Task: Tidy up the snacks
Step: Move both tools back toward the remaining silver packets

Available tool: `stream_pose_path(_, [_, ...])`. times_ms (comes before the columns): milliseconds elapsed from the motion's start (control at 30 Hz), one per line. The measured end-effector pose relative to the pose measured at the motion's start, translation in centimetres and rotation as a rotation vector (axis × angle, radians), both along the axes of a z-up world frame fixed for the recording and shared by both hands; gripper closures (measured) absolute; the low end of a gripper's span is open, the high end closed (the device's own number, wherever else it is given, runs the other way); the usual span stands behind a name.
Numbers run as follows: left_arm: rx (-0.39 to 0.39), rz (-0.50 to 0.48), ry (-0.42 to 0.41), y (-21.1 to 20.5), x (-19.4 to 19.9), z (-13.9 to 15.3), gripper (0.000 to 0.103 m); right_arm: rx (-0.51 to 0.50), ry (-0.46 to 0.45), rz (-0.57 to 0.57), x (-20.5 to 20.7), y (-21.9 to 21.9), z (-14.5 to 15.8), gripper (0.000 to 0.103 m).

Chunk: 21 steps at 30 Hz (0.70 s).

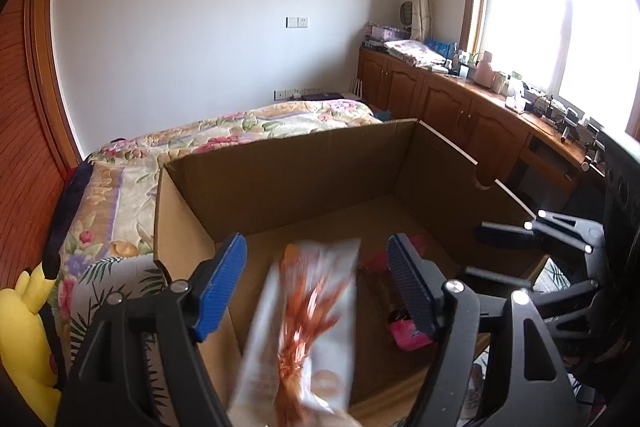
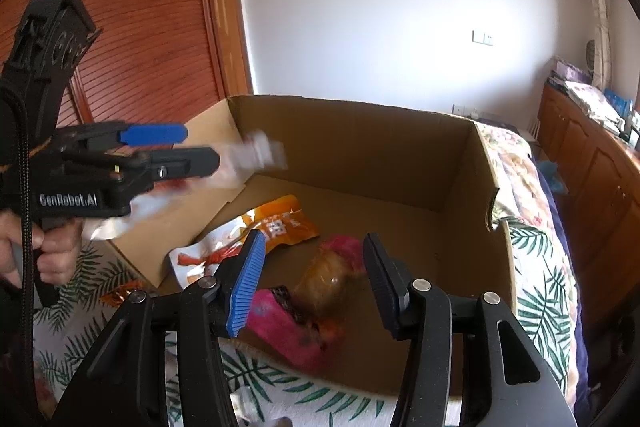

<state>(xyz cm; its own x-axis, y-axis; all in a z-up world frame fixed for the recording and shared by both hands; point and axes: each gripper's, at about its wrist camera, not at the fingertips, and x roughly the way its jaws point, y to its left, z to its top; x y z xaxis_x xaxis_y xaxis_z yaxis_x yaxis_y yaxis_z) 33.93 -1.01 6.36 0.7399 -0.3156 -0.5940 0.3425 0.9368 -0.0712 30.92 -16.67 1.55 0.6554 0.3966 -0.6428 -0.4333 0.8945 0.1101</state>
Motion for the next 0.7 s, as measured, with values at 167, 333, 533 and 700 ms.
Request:
stream_pose_path(167, [0.004,0.002,-0.019,0.0,-0.8,0.6,0.029,-0.003,-0.012,-0.003,-1.2,-0.4,0.3,0.051])
stream_pose_path(333, [0.003,-0.008,-0.037,0.0,-2.9,1.3,0.029,0.013,-0.03,-0.006,-3.1,-1.3,1.6,0.049])
stream_pose_path(533, [-0.006,-0.029,-0.062,-0.1,-6.8,2.1,0.028,0.029,-0.037,-0.006,-6.2,-2.7,2.1,0.046])
stream_pose_path(700, [0.013,-0.048,-0.083,-0.3,-9.7,2.0,0.027,0.019,0.001,-0.015,-8.4,-3.4,0.3,0.045])
